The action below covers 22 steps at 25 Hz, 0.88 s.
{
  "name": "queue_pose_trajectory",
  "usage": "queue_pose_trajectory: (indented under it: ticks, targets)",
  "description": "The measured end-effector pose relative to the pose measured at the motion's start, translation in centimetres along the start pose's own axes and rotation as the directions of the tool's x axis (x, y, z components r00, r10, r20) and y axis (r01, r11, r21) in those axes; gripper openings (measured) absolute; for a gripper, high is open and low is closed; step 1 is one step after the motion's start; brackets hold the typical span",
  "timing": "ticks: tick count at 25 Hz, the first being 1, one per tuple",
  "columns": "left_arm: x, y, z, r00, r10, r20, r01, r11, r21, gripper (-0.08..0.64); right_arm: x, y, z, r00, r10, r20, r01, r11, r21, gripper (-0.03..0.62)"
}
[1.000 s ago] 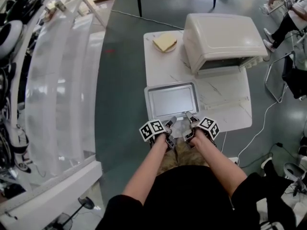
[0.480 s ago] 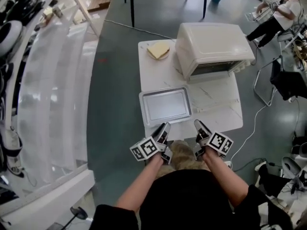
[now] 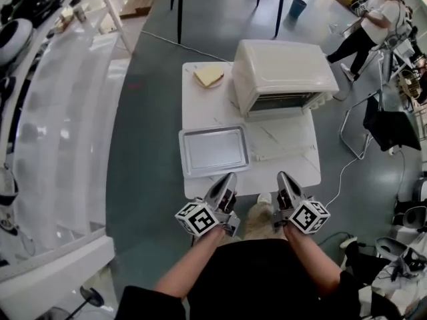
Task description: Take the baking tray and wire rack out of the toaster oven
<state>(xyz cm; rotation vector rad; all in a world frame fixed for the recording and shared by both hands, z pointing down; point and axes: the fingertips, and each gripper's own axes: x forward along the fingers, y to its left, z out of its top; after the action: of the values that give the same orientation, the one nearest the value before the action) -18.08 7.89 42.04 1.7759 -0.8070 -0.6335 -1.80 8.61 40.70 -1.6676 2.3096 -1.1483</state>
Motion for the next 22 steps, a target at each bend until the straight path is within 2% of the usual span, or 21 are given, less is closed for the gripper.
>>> queue_pose_trajectory:
  ticks: [4,8,12,17,19,22]
  targets:
    - [4.2,-2.1,-3.4,0.999,-0.002,-0.038,0.007,0.994,0.113,0.018,-1.4,-4.1,3.4,1.0,0.02,0.02,-0.019,0.999,-0.048,0.025]
    - [9.9,-3.1,-8.6,0.998,0.037,-0.043,-0.028,0.98,0.195,0.018,-3.5,-10.3,8.1,0.998,0.053,0.034,-0.049,0.992,-0.112,0.025]
    - [16.0,-3.7,-13.8,0.997,0.071,0.006,-0.071,0.982,0.176,0.018,-5.5,-17.5,12.5,0.996,0.08,0.038,-0.075,0.992,-0.102,0.025]
    - [21.6,-2.5,-17.4,0.979,0.135,0.154,-0.147,0.986,0.075,0.018,-5.3,-24.1,15.5,0.99,0.139,-0.019,-0.139,0.99,-0.03,0.025]
    - [23.3,-2.0,-18.4,0.968,0.174,0.183,-0.189,0.979,0.072,0.018,-5.2,-25.8,16.3,0.987,0.157,-0.027,-0.157,0.988,0.012,0.025]
    - [25.4,-1.4,-19.4,0.958,0.22,0.185,-0.242,0.964,0.108,0.018,-4.7,-27.6,16.9,0.986,0.166,-0.026,-0.165,0.985,0.052,0.025]
